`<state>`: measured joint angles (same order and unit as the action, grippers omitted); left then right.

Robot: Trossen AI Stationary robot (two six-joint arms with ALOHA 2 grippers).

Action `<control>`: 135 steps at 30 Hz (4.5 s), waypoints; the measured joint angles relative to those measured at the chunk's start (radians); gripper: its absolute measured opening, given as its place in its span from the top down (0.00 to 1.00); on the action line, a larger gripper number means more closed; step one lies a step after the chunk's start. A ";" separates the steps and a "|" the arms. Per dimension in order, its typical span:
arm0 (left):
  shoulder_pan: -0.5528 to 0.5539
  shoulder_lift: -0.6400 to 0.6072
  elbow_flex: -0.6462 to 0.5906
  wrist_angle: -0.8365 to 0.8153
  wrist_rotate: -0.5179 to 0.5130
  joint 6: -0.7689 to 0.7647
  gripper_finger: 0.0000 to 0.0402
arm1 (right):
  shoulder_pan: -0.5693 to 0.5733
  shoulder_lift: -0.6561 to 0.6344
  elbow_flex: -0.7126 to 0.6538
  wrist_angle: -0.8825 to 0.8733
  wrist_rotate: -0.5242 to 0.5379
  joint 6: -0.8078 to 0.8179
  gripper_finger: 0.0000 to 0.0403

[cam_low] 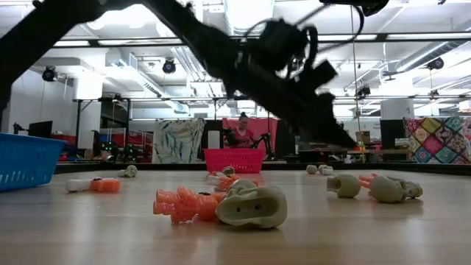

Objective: Sort Halloween decoration
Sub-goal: Put the white skeleton toy into the blue bin, then put the gray skull toy into the black bin

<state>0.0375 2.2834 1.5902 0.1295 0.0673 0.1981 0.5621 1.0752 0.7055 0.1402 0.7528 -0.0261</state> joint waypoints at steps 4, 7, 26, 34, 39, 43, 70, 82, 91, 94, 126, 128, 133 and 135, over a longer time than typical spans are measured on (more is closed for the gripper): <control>0.000 -0.085 0.000 -0.160 0.000 0.067 0.94 | 0.000 0.000 0.000 0.006 0.000 0.000 0.73; 0.000 -0.159 0.000 -0.308 -0.007 0.096 0.94 | 0.000 -0.001 0.002 0.007 0.000 0.000 0.73; -0.071 -0.518 -0.002 -1.501 -0.006 -0.285 0.93 | 0.000 0.000 0.010 0.006 -0.001 -0.042 0.73; -0.228 -0.588 -0.097 -1.588 0.011 -0.436 0.93 | 0.000 0.000 0.010 0.006 -0.001 -0.066 0.73; -0.311 -0.632 -0.238 -1.601 0.087 -0.519 0.93 | 0.000 0.000 0.010 0.006 -0.001 -0.084 0.73; -0.385 -0.678 -0.383 -1.559 0.089 -0.569 0.93 | 0.000 0.000 0.010 0.005 -0.002 -0.094 0.73; -0.497 -0.766 -0.601 -1.289 0.046 -0.758 0.68 | 0.000 0.000 0.010 0.006 -0.002 -0.090 0.73; -0.497 -0.817 -0.566 -1.317 0.010 -0.672 0.69 | 0.000 0.000 0.010 0.006 -0.002 -0.084 0.73; -0.482 -1.079 -0.550 -1.160 -0.341 -0.595 0.81 | -0.102 0.002 0.010 0.007 -0.062 0.012 0.73; -0.473 -1.164 -0.565 -1.037 -0.435 -0.530 0.85 | -0.178 0.003 0.010 0.006 -0.129 0.081 0.74; 0.022 -1.534 -1.017 -0.291 -0.273 -0.173 0.91 | -0.770 0.097 0.079 -0.287 -0.463 0.422 0.74; 0.056 -1.532 -1.022 -0.262 -0.255 -0.154 0.91 | -0.797 0.128 0.095 -0.318 -0.491 0.422 0.74; 0.110 -1.521 -1.030 -0.234 -0.253 -0.129 0.91 | -0.845 0.199 0.174 -0.476 -0.496 0.432 0.74; 0.120 -1.515 -1.030 -0.234 -0.262 -0.128 0.91 | -0.858 0.232 0.213 -0.542 -0.496 0.441 0.73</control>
<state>0.1573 0.7686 0.5602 -0.1046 -0.1949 0.0696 -0.2961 1.3071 0.9181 -0.4018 0.2568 0.4149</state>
